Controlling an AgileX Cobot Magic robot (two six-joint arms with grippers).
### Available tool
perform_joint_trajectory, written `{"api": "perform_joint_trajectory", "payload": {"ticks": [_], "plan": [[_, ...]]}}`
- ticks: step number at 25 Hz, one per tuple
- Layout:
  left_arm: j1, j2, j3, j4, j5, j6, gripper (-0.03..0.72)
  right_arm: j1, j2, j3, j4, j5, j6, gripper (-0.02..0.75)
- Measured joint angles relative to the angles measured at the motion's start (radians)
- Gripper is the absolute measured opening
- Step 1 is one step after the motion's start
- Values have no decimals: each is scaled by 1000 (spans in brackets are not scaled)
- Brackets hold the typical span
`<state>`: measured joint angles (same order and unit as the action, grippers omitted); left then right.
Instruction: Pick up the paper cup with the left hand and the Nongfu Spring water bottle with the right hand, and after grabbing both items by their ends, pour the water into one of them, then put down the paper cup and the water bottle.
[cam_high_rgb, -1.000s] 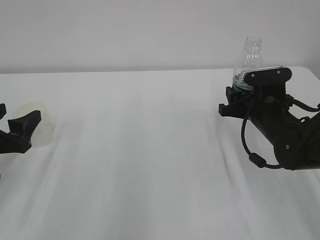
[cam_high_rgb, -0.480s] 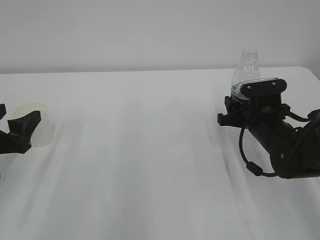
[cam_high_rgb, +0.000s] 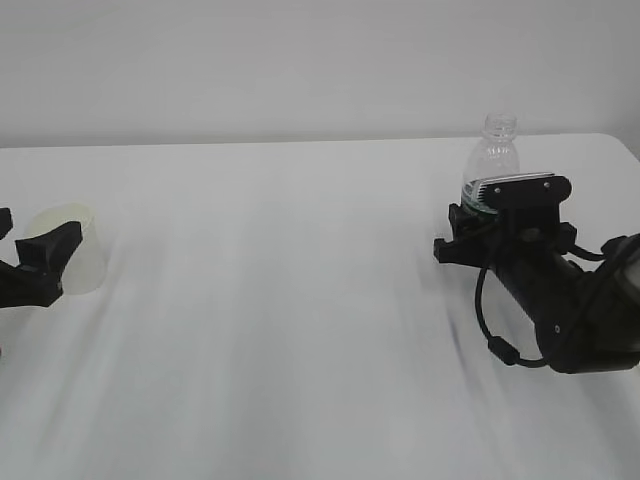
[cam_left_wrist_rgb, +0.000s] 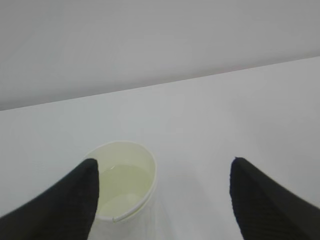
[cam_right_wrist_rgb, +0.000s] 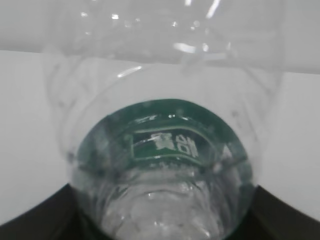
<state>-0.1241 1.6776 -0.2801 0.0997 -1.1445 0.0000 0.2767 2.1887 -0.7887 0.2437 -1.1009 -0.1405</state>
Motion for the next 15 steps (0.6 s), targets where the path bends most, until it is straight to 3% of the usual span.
{"api": "perform_joint_trajectory", "payload": {"ticks": [15], "plan": [[0, 0, 0, 0, 0, -5, 587, 0, 12, 0, -4, -18, 4, 456]]}}
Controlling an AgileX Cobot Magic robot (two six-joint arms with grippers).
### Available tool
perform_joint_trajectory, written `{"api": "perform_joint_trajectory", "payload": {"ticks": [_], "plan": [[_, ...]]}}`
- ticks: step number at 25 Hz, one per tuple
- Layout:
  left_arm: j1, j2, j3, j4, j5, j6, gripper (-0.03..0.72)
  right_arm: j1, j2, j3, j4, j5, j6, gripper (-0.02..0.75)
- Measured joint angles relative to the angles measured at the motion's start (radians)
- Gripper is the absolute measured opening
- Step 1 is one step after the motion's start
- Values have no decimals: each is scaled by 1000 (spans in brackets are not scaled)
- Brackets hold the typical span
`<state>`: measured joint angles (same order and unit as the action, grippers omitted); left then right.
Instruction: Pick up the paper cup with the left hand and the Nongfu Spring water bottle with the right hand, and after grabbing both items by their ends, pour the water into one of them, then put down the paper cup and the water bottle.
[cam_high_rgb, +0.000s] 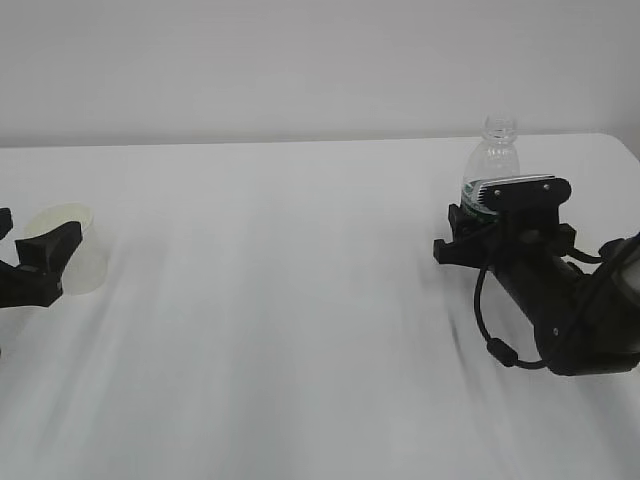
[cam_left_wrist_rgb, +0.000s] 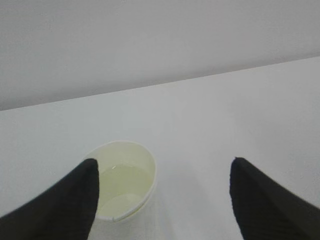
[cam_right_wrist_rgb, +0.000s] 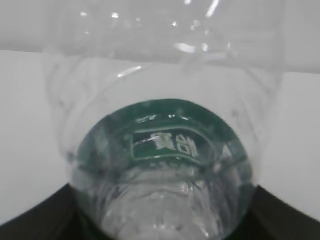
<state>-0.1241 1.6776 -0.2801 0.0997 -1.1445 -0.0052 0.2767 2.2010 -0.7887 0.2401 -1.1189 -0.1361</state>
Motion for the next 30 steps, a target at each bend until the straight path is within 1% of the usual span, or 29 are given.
{"api": "perform_joint_trajectory", "payload": {"ticks": [16, 24, 30], "plan": [[0, 0, 0, 0, 0, 0, 587, 0, 12, 0, -6, -5, 4, 456], [0, 0, 0, 0, 0, 0, 587, 0, 45, -2, -49, -23, 4, 456], [0, 0, 0, 0, 0, -2, 587, 0, 52, -4, -53, -38, 4, 501]]}}
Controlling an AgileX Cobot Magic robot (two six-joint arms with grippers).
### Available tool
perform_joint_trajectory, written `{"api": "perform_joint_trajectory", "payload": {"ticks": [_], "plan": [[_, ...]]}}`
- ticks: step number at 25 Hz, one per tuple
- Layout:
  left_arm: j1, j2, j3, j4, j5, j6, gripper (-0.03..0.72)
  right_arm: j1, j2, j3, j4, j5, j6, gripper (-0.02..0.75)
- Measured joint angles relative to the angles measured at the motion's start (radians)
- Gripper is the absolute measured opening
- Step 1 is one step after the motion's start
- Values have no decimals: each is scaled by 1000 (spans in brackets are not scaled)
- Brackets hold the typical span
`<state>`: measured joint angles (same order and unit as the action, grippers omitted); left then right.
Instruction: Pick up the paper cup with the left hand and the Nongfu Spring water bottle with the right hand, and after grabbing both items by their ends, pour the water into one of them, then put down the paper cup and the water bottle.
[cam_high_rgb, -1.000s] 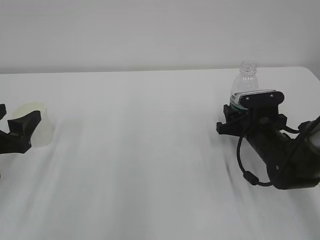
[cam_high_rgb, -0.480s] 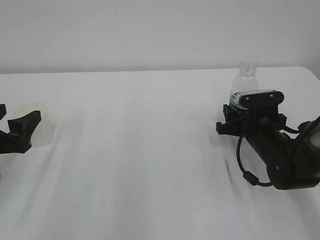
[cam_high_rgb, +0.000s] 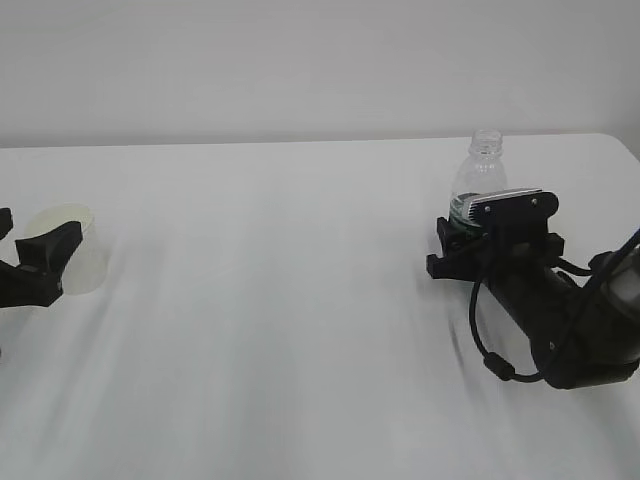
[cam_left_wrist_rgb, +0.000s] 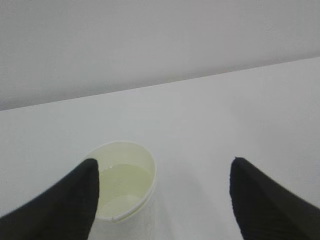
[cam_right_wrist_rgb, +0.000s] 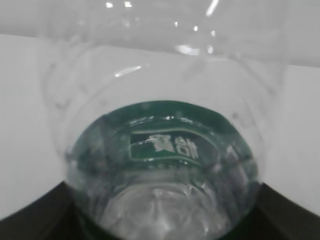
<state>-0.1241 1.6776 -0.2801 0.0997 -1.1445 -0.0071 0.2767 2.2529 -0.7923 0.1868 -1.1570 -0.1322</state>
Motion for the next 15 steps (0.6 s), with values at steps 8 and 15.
{"api": "perform_joint_trajectory", "payload": {"ticks": [8, 15], "plan": [[0, 0, 0, 0, 0, 0, 587, 0, 4, 0, -2, 4, 0, 608], [0, 0, 0, 0, 0, 0, 587, 0, 4, 0, 2, 4, 0, 649]]}}
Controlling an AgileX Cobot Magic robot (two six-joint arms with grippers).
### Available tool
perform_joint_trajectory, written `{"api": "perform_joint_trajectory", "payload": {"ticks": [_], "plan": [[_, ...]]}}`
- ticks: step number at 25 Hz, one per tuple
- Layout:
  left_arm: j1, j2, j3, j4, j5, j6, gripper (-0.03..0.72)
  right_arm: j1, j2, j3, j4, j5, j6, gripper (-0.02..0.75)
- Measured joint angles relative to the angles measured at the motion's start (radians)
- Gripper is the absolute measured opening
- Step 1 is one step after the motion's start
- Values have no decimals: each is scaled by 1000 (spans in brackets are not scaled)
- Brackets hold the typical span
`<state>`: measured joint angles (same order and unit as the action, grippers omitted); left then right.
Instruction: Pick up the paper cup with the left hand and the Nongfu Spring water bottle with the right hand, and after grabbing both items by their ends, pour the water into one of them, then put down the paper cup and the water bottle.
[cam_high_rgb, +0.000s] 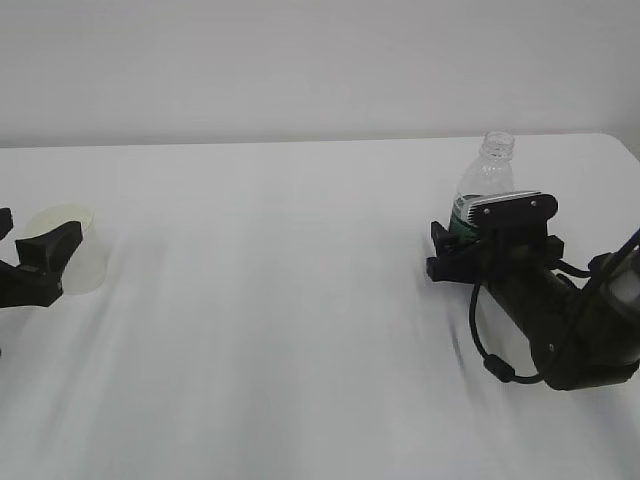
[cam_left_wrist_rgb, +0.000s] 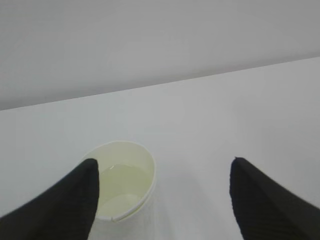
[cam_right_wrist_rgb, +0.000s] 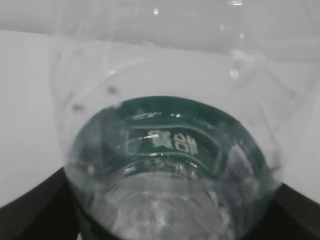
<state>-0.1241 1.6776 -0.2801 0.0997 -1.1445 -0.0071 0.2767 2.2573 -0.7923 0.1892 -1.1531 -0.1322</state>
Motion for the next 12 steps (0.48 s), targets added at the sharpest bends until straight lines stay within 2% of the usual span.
{"api": "perform_joint_trajectory", "payload": {"ticks": [12], "plan": [[0, 0, 0, 0, 0, -2, 587, 0, -63, 46, 6, 4, 12, 650]]}}
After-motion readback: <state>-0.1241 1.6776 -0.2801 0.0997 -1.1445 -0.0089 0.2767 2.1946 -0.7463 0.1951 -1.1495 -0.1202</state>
